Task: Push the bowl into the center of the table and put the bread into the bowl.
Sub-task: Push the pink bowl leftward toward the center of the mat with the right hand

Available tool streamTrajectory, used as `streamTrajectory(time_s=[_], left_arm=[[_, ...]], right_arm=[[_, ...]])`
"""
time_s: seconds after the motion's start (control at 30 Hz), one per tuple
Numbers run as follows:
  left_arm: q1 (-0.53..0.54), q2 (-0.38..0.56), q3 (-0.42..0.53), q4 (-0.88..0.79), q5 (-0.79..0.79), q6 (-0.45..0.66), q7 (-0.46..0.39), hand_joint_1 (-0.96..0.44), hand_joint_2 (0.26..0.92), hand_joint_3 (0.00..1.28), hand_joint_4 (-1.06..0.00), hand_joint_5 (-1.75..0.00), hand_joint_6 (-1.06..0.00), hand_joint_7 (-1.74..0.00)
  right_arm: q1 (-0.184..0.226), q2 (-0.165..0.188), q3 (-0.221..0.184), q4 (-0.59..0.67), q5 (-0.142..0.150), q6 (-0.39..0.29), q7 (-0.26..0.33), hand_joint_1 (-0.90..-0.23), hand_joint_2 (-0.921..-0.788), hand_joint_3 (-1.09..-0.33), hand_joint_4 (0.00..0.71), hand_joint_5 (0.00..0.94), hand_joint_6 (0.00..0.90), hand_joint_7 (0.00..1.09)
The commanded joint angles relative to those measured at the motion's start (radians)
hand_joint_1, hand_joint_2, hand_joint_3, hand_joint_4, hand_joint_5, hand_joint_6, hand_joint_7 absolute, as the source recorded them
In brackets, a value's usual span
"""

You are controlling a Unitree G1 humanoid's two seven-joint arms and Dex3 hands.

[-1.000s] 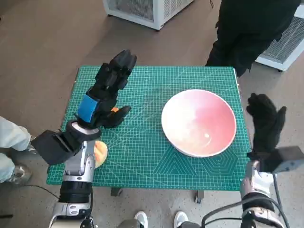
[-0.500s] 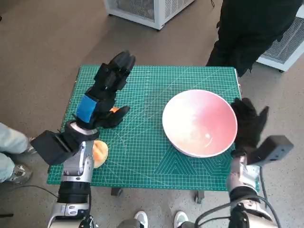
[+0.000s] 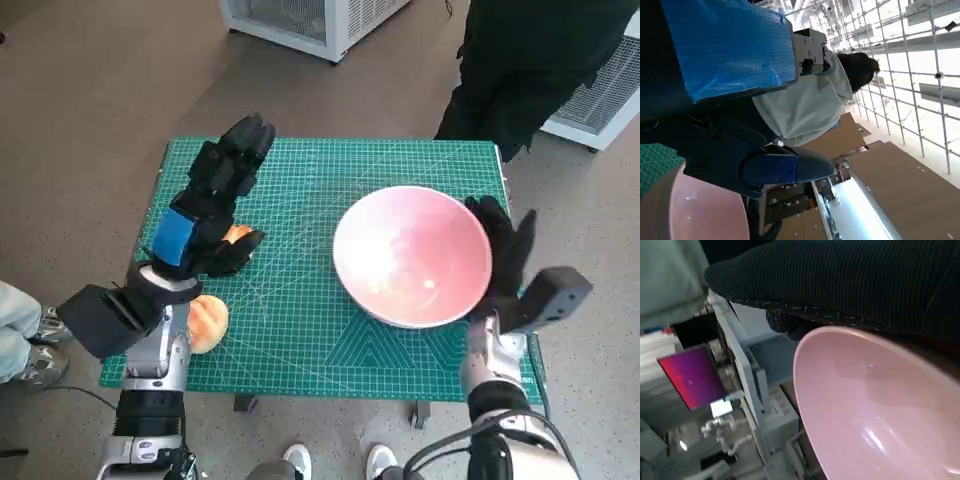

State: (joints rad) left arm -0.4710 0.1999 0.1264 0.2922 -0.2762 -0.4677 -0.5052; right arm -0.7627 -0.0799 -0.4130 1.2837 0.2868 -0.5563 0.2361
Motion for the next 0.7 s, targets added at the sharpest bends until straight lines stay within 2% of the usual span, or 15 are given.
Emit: streamTrajectory(time_s=[0.03, 0.3, 0.7], left_arm=[[0.022, 0.015, 0.007, -0.023, 0.002, -0.002, 0.005, -0.75, 0.921, 0.37, -0.15, -0.01, 0.0, -0.4], [0.049, 0.022, 0.015, -0.05, 0.007, -0.001, 0.017, -0.74, 0.921, 0.37, -0.15, -0.01, -0.01, -0.38], [0.097, 0.044, 0.025, -0.091, 0.012, -0.009, 0.037, -0.74, 0.921, 0.36, -0.15, -0.01, -0.01, -0.36]], right_arm=[[-0.027, 0.025, -0.002, 0.02, -0.006, 0.04, -0.001, -0.638, -0.921, -0.846, 0.257, 0.002, 0.241, 0.29], [-0.082, 0.06, -0.003, 0.029, -0.009, 0.075, -0.028, -0.633, -0.921, -0.867, 0.258, 0.002, 0.249, 0.28], [-0.132, 0.108, 0.003, 0.04, -0.031, 0.12, -0.051, -0.615, -0.921, -0.887, 0.258, 0.001, 0.247, 0.27]])
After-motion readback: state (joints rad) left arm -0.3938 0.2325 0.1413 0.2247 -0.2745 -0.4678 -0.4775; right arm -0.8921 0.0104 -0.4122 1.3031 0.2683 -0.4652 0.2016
